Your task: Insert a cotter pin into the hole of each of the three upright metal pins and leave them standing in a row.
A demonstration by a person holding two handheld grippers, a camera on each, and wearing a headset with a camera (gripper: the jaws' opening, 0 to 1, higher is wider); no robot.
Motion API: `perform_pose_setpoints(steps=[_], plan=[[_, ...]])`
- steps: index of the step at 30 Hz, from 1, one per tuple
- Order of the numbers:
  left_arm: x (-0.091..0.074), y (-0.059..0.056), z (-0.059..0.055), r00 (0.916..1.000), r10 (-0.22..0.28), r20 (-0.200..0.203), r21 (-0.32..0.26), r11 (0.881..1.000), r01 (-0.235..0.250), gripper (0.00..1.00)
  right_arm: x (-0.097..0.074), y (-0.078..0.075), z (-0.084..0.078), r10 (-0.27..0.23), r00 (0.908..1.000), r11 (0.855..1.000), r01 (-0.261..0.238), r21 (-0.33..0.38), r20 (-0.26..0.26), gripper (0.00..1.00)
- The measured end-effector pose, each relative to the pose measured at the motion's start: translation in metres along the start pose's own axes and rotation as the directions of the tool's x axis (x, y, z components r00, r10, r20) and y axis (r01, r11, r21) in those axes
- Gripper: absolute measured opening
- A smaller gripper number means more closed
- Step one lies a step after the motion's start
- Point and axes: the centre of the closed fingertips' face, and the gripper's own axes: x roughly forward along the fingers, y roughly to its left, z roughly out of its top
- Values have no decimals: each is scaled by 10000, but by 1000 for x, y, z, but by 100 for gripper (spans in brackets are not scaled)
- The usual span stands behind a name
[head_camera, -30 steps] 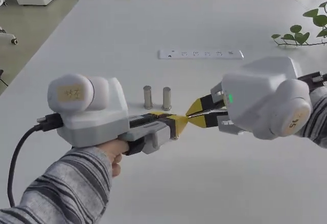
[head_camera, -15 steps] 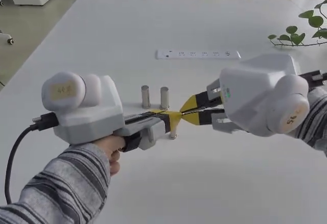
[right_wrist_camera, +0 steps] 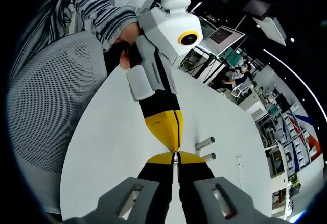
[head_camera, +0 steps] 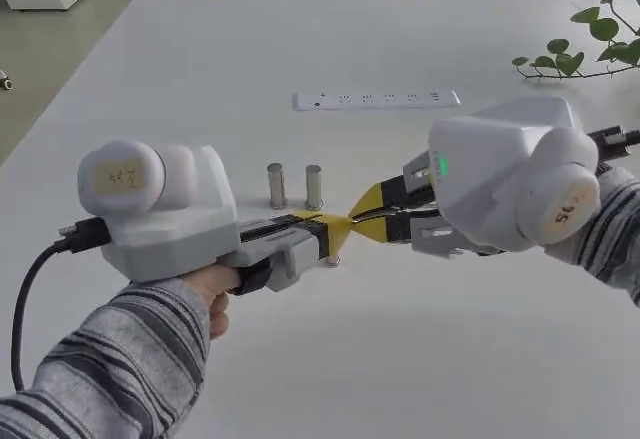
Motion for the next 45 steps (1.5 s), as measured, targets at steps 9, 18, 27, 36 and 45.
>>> perform_pose_setpoints(steps=[9, 18, 27, 36, 45], plan=[[5, 0, 0, 9993, -156, -353, 1137, 9933, 195, 0, -12, 4, -15, -430, 9981, 9764, 326, 2135, 441, 3], [7, -4, -11, 9951, -508, -844, 2212, 9728, 684, 0, -15, 10, -26, -204, 9890, 8637, -565, 5008, 1468, 9], [5, -16, -15, 9853, -1250, -1168, 2907, 9443, 1543, 0, -17, 24, -20, 104, 9660, 7438, -1801, 6436, 2582, 9], [3, -29, -18, 9732, -1876, -1330, 3026, 9273, 2201, 0, -17, 34, -9, 463, 9555, 7506, -2257, 6211, 2912, 4], [2, -31, -21, 9690, -1999, -1450, 2960, 9258, 2352, 0, -18, 35, -8, 709, 9592, 7768, -2252, 5881, 2736, 0]])
